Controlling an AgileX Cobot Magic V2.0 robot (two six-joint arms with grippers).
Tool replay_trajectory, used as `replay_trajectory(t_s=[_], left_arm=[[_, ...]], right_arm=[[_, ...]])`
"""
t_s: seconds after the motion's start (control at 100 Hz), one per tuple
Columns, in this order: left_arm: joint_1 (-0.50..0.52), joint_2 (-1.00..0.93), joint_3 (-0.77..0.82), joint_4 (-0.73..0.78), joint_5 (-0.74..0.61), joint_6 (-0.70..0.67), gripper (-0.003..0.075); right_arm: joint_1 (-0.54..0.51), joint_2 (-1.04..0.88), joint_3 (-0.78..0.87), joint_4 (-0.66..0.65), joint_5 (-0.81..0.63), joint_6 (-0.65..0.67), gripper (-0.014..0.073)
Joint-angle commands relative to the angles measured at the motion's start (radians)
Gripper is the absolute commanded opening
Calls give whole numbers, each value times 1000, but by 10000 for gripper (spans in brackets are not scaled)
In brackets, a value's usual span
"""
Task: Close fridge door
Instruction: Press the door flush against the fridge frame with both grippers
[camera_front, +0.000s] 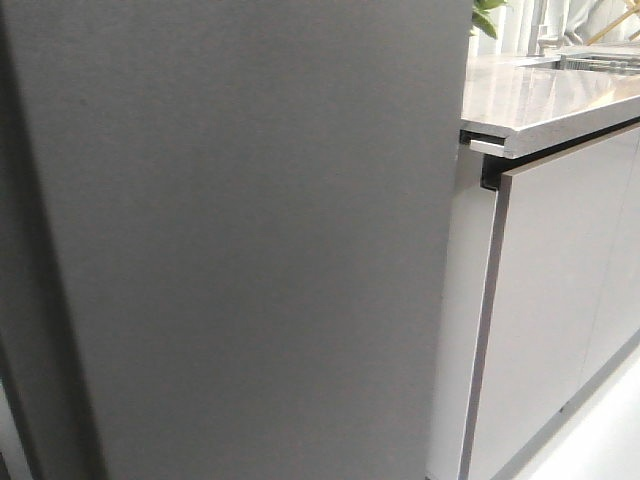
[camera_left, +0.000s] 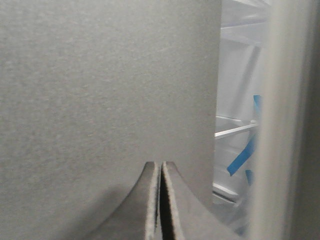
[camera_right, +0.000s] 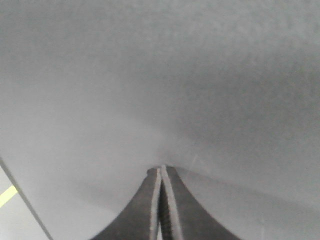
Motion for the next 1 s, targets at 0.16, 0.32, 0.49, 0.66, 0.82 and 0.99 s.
replay_trajectory(t_s=[0.16, 0.32, 0.49, 0.66, 0.82, 0.99], left_arm=[[5, -10, 35, -4, -73, -4, -20], [5, -10, 35, -4, -73, -4, -20], [5, -10, 35, -4, -73, -4, -20], [5, -10, 35, -4, -73, -4, -20], [5, -10, 35, -4, -73, -4, -20], [5, -10, 35, -4, -73, -4, -20]], right_arm=[[39, 95, -99, 67, -181, -15, -44], [47, 121, -100, 67, -196, -15, -44], [47, 127, -100, 64, -210, -15, -44], [45, 105, -100, -29, -201, 48, -44], [31, 23, -100, -188, -163, 185, -44], [6, -108, -100, -283, -93, 249, -44]])
